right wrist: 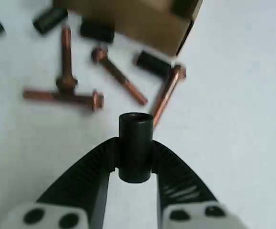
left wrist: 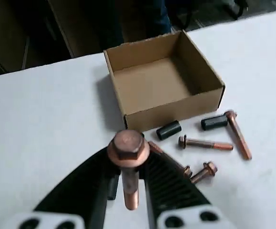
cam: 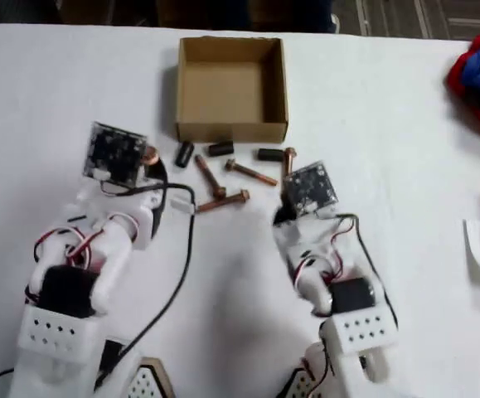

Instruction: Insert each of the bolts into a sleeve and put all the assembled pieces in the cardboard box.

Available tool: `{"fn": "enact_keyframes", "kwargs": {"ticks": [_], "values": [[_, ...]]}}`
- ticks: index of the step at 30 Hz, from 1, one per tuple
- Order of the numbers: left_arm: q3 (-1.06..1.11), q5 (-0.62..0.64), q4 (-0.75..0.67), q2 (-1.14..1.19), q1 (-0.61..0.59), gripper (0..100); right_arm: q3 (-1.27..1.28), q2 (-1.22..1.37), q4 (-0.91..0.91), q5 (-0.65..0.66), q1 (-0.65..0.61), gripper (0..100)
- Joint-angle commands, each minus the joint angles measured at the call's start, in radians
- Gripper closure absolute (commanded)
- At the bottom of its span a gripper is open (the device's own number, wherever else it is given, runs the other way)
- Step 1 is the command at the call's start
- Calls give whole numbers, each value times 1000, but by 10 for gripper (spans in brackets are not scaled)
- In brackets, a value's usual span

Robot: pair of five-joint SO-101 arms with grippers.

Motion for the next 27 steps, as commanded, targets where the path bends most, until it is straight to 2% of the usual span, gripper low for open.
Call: {"fn": "enact_keyframes", "kwargs": {"ticks": [1,3,6,11,16,19,23,27], "values": [[-77,57,-117,40,18,973,83,-56,-285,-60,-70,978],[-137,57,-140,61,63,973,153,-47,-400,-60,-79,978],[-182,60,-146,66,121,973,212,-54,-475,-60,-74,978],[-142,54,-149,69,219,973,216,-108,-490,-64,-91,978],[-58,15,-204,69,239,973,233,-208,-470,-60,-102,978],[-7,107,-342,69,244,973,235,-283,-423,-66,-104,978],[41,348,-514,69,247,973,265,-381,-346,-60,-104,978],[81,494,-598,72,247,973,345,-478,-381,-60,-116,978]]}}
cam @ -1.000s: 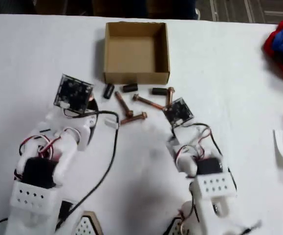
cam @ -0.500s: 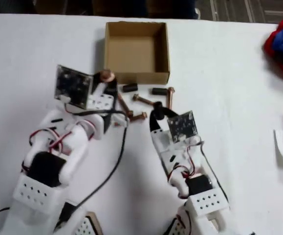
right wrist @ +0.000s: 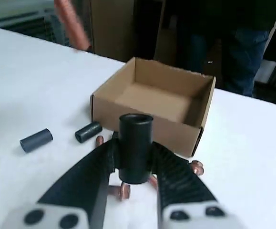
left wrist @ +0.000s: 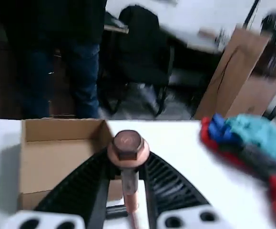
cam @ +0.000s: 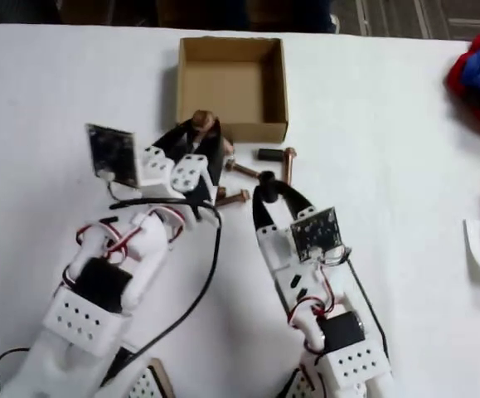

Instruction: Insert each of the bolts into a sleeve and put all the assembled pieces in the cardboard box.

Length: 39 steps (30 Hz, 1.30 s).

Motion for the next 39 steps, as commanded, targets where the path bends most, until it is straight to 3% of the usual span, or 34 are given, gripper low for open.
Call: {"fn": "enact_keyframes", "kwargs": {"ticks": [1,12,24,39], "values": [[7,110,-80,6,9,973,21,-101,-21,-6,-31,978],[-113,127,-31,164,117,973,20,-143,-15,-11,-50,978],[-251,126,155,172,104,973,20,-142,-8,-11,-13,978],[-245,71,238,173,153,973,20,-142,-8,-11,-7,978]]}}
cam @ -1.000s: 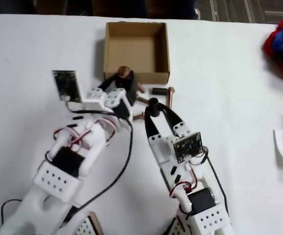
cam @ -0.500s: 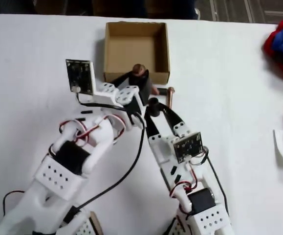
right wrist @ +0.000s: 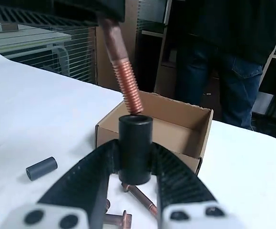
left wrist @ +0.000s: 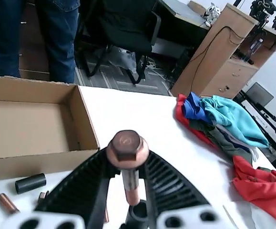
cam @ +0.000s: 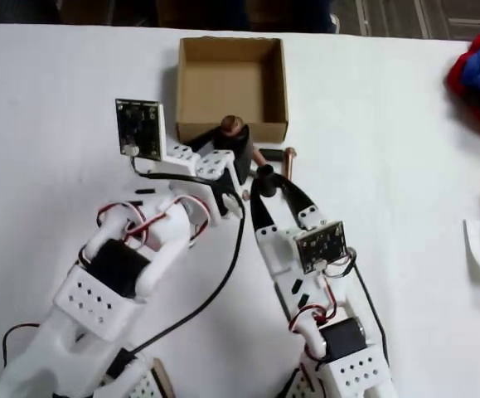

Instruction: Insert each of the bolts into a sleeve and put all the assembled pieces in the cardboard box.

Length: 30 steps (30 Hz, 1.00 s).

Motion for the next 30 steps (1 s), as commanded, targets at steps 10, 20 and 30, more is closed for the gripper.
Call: {"fn": "enact_keyframes", "kwargs": {"ticks": [10,20,30], "values": [[-50,-11,29,2,43,973,11,-22,10,-11,5,978],[-134,-11,120,6,48,973,11,-22,7,-11,8,978],[-88,-11,126,38,48,973,11,-31,1,-11,4,978]]}}
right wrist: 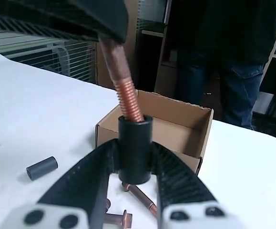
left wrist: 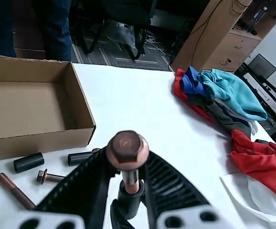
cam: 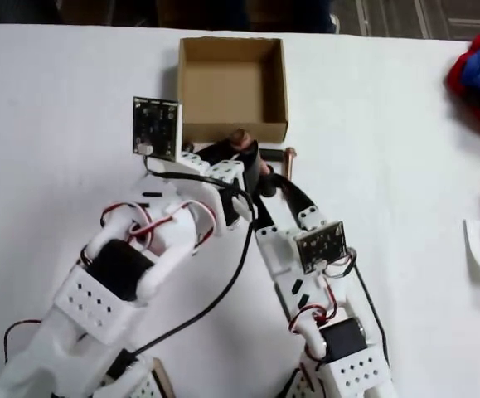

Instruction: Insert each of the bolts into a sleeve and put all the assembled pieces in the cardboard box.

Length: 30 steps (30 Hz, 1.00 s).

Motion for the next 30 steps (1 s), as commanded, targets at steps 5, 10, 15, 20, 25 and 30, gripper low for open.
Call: {"fn": "enact_keyframes", "kwargs": {"ticks": [5,10,15,20,25,30], "values": [[-94,-5,3,178,11,973,11,-33,-8,-9,8,978],[-229,-6,92,256,29,973,11,-33,-8,-6,12,978],[-268,-110,164,276,87,972,11,-33,-8,-6,12,978],[-265,-114,169,244,89,877,11,-33,-8,-6,12,978],[-269,-57,236,218,89,701,11,-33,-7,-6,12,978],[-280,-48,233,173,31,726,11,-33,-4,-6,12,978]]}}
